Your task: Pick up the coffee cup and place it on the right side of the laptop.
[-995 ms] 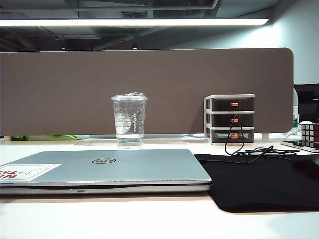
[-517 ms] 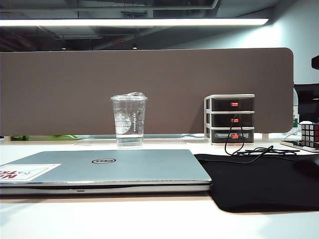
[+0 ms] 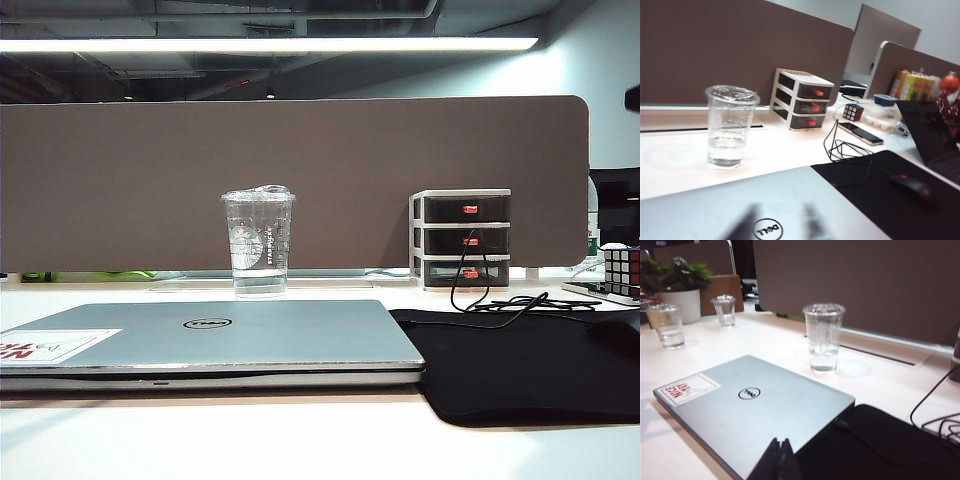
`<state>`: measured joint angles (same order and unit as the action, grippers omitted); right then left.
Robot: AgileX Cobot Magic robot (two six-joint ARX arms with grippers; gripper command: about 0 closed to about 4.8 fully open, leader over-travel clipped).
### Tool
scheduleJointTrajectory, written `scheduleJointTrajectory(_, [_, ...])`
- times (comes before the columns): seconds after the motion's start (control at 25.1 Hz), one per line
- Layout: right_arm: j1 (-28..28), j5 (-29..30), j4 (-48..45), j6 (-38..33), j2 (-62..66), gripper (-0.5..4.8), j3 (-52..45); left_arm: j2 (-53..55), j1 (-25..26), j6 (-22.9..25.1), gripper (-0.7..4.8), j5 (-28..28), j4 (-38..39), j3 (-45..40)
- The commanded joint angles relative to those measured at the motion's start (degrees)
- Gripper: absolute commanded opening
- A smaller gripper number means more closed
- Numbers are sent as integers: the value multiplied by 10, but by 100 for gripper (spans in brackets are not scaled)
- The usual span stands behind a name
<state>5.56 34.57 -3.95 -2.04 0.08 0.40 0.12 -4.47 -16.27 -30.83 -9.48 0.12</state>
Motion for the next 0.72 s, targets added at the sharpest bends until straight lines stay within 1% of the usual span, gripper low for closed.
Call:
scheduleJointTrajectory(0.04, [0, 1, -22, -1, -1, -1, -3, 0, -1, -14, 251, 2, -10, 5])
scheduleJointTrajectory(0.2, [0, 1, -23, -2, -1, -1, -3, 0, -1, -15, 251, 15, -3, 15])
scheduleJointTrajectory(0.28, [0, 1, -23, -3, -1, -1, -3, 0, -1, -6, 251, 27, 6, 28])
scheduleJointTrajectory(0.32, [0, 1, -23, -9, -1, -1, -3, 0, -1, -1, 262, 34, 17, 35])
scheduleJointTrajectory(0.4, [0, 1, -23, -10, -1, -1, -3, 7, 0, 3, 388, 49, 42, 51])
scheduleJointTrajectory(0.44, [0, 1, -23, -10, -1, -1, -3, 17, -1, 6, 437, 55, 60, 64])
scheduleJointTrajectory(0.64, [0, 1, -23, -10, -1, -1, -3, 53, -1, 7, 440, 53, 49, 94])
scheduleJointTrajectory(0.72, [0, 0, -23, -10, -1, -1, -3, 68, -1, 17, 441, 53, 33, 105])
